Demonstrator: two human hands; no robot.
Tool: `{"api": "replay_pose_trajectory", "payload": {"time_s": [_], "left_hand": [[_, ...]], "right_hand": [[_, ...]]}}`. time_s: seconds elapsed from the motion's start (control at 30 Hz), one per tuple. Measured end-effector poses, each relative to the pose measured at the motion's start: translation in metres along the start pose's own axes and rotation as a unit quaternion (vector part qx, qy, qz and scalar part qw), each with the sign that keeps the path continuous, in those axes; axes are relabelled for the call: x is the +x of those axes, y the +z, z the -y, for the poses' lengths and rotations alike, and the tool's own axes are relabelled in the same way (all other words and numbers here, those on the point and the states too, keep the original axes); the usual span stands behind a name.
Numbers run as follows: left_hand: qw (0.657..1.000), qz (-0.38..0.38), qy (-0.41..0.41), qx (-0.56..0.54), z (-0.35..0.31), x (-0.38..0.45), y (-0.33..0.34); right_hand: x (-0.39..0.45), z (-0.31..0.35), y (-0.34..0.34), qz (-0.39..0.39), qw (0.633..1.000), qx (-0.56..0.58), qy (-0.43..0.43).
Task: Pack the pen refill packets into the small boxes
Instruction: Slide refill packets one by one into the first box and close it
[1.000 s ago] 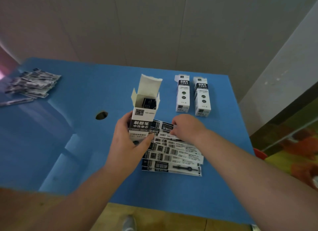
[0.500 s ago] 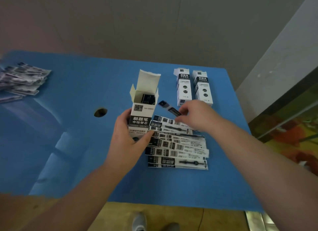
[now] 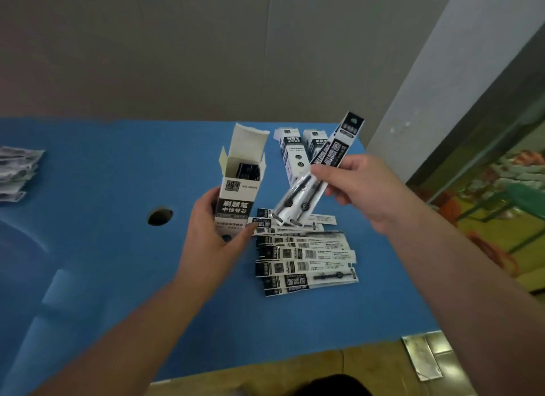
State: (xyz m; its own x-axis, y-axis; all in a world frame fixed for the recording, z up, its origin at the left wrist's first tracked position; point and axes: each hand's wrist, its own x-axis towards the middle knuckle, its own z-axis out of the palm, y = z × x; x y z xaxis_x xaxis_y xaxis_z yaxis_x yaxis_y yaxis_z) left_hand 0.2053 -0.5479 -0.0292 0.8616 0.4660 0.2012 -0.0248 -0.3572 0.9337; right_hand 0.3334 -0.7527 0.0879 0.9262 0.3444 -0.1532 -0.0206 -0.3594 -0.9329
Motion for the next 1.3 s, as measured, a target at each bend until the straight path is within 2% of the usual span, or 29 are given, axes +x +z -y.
{"api": "replay_pose_trajectory", "payload": {"time_s": [0.13,0.3,0.37,0.57,0.83,0.9,1.03,1.13,1.3], "left_hand": [[1.000,0.001,0.029,0.004,0.003,0.003,-0.004],[0.997,0.000,0.073,0.023,0.008,0.005,0.000],[0.995,0.001,0.088,0.036,0.011,0.004,0.003],[0.984,0.017,0.149,0.095,0.014,-0.001,0.008],[0.984,0.023,0.153,0.091,0.014,-0.005,0.015],[0.986,0.025,0.144,0.076,0.010,-0.003,0.017],[0.991,0.021,0.129,0.035,0.002,-0.002,0.021],[0.995,0.011,0.098,0.002,-0.001,-0.001,0.021],[0.997,0.007,0.071,-0.005,-0.001,0.001,0.020]], "right_hand": [[-0.025,0.013,0.005,-0.014,0.996,0.090,0.008],[-0.041,0.028,0.013,-0.052,0.977,0.205,-0.027],[-0.044,0.030,0.017,-0.067,0.972,0.218,-0.048],[-0.045,0.030,0.024,-0.118,0.982,0.113,-0.096],[-0.043,0.029,0.036,-0.135,0.983,0.035,-0.117],[-0.042,0.031,0.034,-0.126,0.984,0.004,-0.127],[-0.040,0.029,0.036,-0.057,0.981,-0.108,-0.149],[-0.034,0.024,0.034,-0.076,0.980,-0.100,-0.152],[-0.021,0.013,0.027,-0.059,0.985,-0.045,-0.155]]}}
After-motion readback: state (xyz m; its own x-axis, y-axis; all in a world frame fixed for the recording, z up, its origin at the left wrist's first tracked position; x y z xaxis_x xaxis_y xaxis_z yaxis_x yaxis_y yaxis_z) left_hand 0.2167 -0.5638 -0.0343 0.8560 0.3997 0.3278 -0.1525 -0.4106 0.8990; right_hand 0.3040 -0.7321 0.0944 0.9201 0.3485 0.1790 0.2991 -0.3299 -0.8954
